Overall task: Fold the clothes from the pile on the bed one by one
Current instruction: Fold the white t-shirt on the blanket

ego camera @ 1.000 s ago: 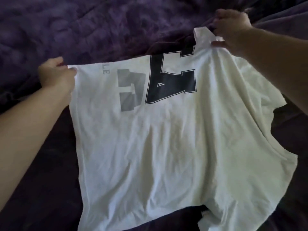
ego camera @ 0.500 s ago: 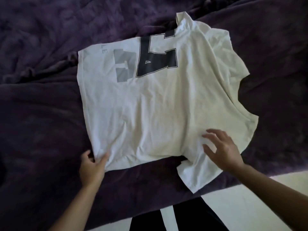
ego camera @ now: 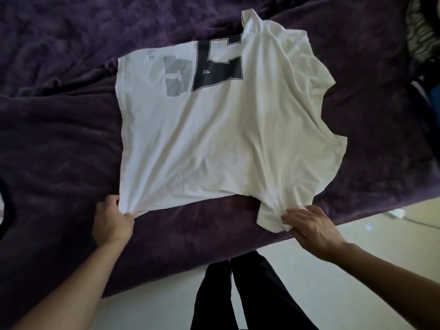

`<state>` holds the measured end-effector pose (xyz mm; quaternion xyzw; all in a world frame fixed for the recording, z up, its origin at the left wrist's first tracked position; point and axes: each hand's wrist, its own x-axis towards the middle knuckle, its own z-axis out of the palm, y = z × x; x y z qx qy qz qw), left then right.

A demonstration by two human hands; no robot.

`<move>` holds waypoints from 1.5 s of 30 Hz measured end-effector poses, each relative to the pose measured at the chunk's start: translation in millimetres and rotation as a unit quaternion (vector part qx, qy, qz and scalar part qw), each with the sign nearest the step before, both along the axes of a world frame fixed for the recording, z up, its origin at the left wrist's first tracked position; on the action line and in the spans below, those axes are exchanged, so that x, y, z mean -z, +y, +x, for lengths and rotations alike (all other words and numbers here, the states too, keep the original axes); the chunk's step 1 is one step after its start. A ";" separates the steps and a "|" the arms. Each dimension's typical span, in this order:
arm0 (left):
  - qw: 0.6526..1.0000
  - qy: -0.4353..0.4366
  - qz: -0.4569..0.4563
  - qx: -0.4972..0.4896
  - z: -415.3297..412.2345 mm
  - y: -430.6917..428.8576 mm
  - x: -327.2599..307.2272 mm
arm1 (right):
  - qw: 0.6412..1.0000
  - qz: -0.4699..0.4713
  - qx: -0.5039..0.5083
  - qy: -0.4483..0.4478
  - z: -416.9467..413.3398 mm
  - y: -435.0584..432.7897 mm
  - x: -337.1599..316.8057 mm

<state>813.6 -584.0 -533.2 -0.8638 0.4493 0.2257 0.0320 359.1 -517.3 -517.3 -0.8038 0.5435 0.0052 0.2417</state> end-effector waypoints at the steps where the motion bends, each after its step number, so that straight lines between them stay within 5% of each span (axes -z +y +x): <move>1: 0.996 -0.030 -0.017 0.079 -3.2 2.4 -2.7 | 1.000 0.000 -0.001 -0.001 -11.3 5.7 -7.3; 4: 0.948 -0.050 -0.072 0.308 -27.4 10.3 -5.3 | 1.000 0.004 0.015 0.006 -32.3 10.0 -27.0; 7: 0.917 -0.051 -0.017 0.396 -51.7 10.4 3.2 | 0.997 0.007 0.071 0.012 -26.4 -4.2 -36.7; 18: 0.950 0.011 -0.030 0.311 -33.3 -8.3 39.6 | 0.934 -0.085 0.318 -0.140 17.6 -170.6 -14.9; 23: 0.952 -0.005 0.051 0.303 -41.9 -26.4 23.6 | 0.931 -0.104 0.326 -0.125 7.9 -252.6 -36.8; 27: 0.974 0.040 -0.001 0.222 -46.3 -55.7 6.0 | 0.942 -0.097 0.296 -0.126 1.9 -333.3 -43.4; 39: 0.975 -0.084 -0.166 0.123 -29.3 -330.2 -20.3 | 0.947 -0.137 0.290 0.034 -11.7 -566.2 -21.7; 42: 0.978 -0.086 -0.172 0.076 -31.6 -377.6 -5.8 | 0.933 -0.129 0.327 0.079 -9.3 -588.1 -12.7; 45: 0.981 -0.099 -0.149 0.077 -46.8 -382.1 9.8 | 0.956 -0.129 0.247 0.087 -5.1 -556.8 -0.3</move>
